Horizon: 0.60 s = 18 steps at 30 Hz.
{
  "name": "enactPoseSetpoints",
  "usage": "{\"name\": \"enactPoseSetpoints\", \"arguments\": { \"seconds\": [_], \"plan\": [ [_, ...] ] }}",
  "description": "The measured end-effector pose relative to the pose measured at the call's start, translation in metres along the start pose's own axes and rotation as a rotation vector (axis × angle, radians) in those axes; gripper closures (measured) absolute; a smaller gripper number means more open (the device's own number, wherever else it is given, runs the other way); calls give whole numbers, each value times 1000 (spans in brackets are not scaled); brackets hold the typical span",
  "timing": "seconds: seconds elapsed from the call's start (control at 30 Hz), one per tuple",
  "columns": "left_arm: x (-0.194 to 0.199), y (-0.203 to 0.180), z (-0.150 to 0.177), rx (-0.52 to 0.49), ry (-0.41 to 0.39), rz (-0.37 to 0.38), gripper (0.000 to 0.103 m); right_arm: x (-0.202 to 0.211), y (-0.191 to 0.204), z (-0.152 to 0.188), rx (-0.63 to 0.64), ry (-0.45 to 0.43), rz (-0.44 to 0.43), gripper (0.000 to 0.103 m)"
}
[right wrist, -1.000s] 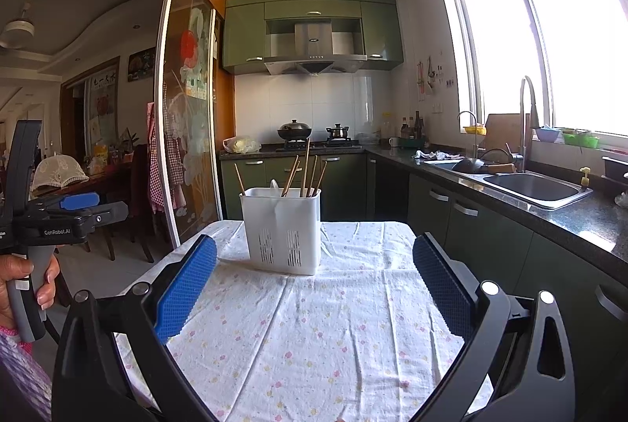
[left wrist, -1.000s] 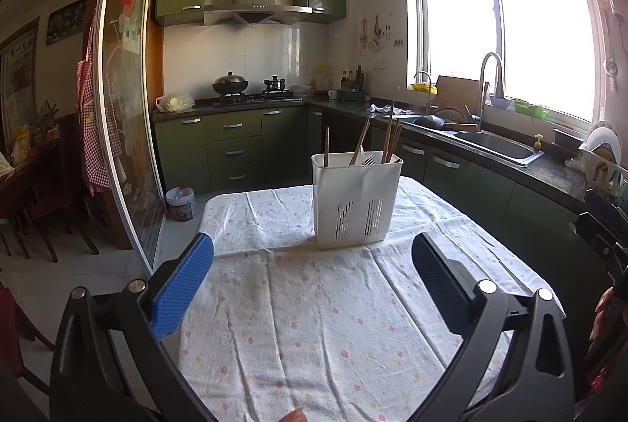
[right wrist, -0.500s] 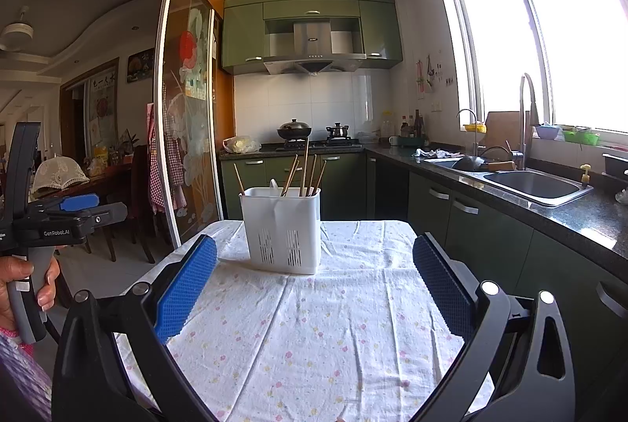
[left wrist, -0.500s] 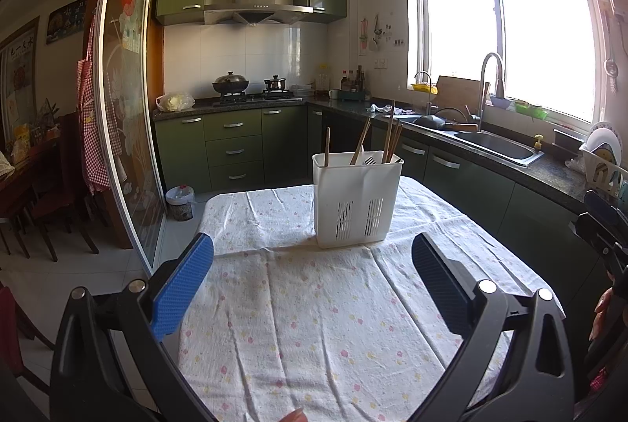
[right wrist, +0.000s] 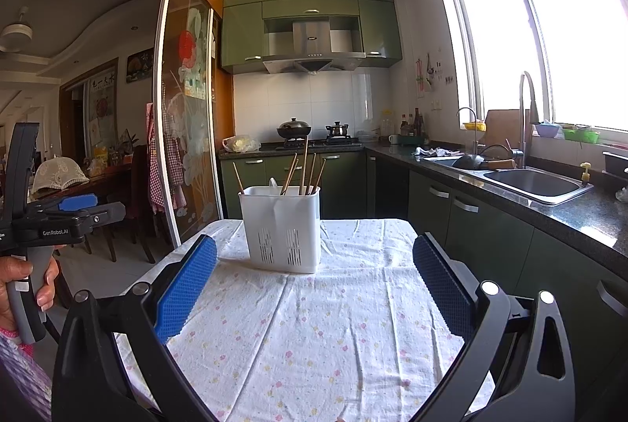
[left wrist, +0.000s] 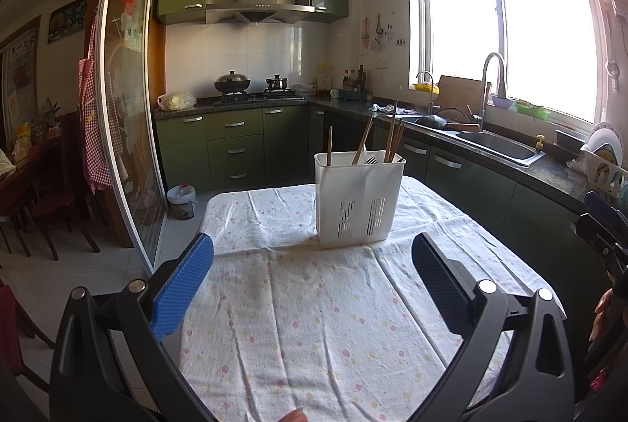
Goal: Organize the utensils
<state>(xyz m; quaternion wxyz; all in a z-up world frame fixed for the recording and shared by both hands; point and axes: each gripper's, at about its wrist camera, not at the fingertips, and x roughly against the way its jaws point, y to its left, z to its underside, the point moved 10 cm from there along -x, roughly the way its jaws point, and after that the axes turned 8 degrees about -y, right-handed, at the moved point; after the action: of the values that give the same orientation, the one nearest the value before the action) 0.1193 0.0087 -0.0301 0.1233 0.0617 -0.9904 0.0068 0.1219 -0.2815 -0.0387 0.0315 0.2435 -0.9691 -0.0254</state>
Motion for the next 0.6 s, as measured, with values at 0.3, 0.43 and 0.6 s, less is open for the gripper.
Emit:
{"name": "enactPoseSetpoints", "arguments": {
  "seconds": [0.3,0.43,0.6],
  "plan": [
    [0,1,0,-1,0,-2,7,0,1,0,0,1,1,4],
    [2,2,1,2,1,-14,7,0,1,0,1,1,2,4],
    [3,2,0,-2,1,-36,7,0,2,0,1,0,2,4]
  ]
}}
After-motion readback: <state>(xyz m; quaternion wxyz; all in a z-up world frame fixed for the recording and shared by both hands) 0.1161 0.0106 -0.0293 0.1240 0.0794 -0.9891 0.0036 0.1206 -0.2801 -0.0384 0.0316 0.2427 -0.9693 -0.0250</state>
